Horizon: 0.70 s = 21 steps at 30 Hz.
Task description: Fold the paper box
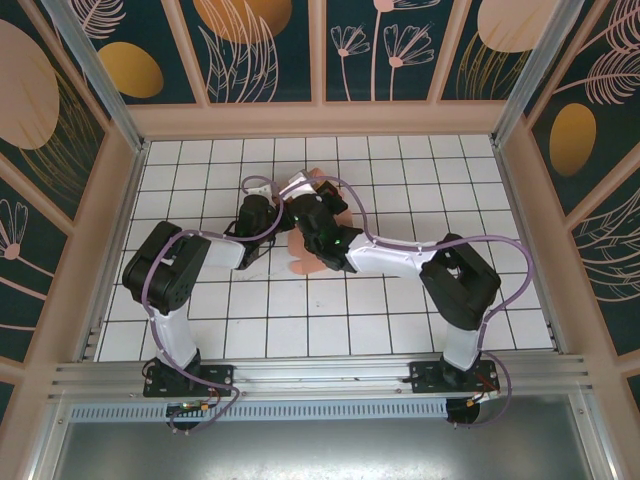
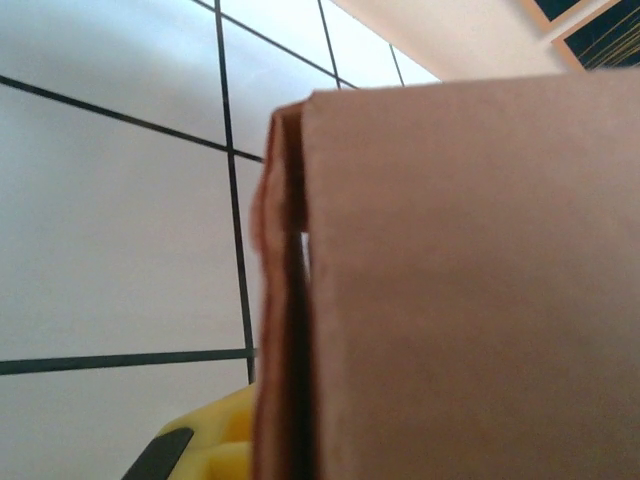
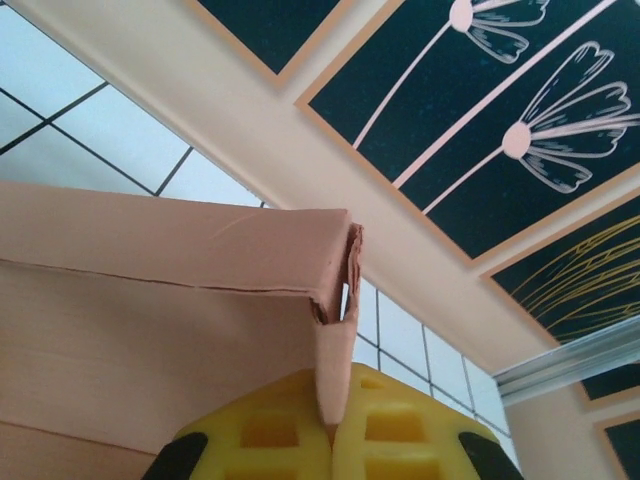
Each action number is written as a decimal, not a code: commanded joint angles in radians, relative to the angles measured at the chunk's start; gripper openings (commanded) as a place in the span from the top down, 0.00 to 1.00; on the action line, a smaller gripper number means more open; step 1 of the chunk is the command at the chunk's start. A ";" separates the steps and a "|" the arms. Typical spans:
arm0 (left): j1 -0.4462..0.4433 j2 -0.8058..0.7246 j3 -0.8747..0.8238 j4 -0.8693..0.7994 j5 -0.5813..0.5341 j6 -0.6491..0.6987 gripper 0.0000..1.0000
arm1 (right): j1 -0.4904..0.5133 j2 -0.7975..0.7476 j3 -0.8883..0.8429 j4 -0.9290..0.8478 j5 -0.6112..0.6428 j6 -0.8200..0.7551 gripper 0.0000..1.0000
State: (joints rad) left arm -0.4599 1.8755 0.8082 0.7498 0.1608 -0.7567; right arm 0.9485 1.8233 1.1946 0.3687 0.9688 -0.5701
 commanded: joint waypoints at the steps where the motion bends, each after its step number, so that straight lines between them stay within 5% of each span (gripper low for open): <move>1: -0.013 -0.008 0.019 0.043 0.040 0.022 1.00 | 0.009 0.027 0.027 0.045 -0.003 -0.013 1.00; 11: -0.013 -0.029 0.050 -0.050 0.035 -0.050 1.00 | -0.009 0.068 0.010 0.106 0.058 -0.083 1.00; 21: -0.012 -0.070 0.081 -0.139 0.106 -0.044 1.00 | -0.053 0.185 -0.031 0.565 0.170 -0.442 1.00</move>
State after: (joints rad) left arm -0.4599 1.8595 0.8608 0.6254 0.1905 -0.8215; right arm 0.9215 1.9465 1.1748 0.7254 1.0721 -0.8280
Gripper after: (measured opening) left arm 0.070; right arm 0.056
